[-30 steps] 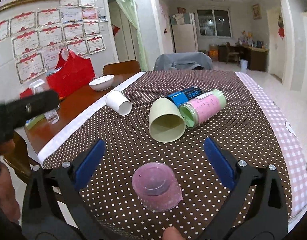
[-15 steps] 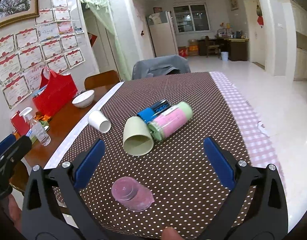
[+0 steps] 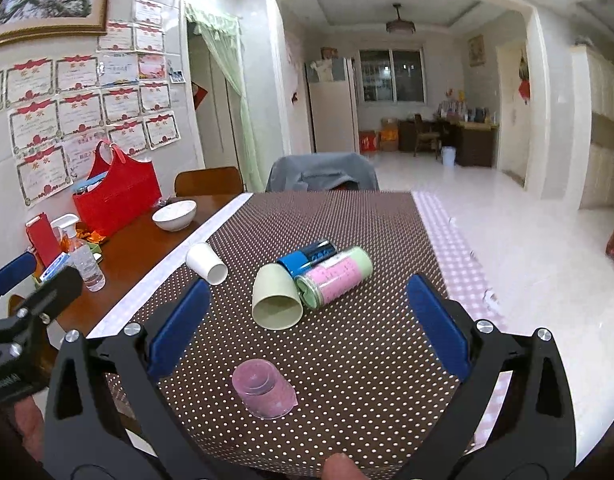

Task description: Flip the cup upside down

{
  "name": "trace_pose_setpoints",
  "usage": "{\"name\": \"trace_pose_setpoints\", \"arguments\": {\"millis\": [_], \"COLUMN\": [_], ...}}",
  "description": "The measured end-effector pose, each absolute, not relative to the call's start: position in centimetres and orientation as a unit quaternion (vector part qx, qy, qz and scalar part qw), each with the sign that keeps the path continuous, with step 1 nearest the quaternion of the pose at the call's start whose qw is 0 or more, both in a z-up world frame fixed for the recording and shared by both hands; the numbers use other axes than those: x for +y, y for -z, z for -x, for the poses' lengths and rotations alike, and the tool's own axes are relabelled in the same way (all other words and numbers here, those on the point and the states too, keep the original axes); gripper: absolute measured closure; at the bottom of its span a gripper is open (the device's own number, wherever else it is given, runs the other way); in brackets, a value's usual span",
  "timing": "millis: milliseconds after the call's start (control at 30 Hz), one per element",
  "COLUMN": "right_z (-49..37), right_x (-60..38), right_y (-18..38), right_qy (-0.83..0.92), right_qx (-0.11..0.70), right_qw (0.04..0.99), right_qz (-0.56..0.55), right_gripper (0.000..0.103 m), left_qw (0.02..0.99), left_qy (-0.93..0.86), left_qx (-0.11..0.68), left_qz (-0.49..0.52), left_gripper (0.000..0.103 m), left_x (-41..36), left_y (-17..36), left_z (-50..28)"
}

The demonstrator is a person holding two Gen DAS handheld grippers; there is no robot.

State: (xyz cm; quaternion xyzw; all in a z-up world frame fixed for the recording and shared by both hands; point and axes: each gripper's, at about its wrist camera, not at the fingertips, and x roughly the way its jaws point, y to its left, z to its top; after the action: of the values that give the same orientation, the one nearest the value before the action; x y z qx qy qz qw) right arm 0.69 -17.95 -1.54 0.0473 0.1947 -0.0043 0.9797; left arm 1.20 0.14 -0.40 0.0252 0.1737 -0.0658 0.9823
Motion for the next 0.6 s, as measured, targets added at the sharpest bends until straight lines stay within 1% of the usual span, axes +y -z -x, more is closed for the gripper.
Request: {"name": "trace_pose_setpoints", "arguments": {"millis": [300, 600], "right_z": [1.7, 3.6], "right_x": [-17.2, -16.9], "right_y": [0.8, 0.2], "right_qy": [0.011, 0.013], "right_qx": [0.186, 0.172], "right_qw": [0.982, 0.984], "right_qz": [-0.034, -0.035], "right_gripper": [0.006, 0.006], "left_qw": [0.983, 0.987], "left_qy": [0.07, 0.069], "left_qx": [0.168, 0.148], "left_qz": [-0.005, -0.007], "left_gripper": [0.004, 0.004], "left_x": [0.9, 0.8], "left_y": [-0.2, -0.6], "left_z": [0.9, 3.2]}}
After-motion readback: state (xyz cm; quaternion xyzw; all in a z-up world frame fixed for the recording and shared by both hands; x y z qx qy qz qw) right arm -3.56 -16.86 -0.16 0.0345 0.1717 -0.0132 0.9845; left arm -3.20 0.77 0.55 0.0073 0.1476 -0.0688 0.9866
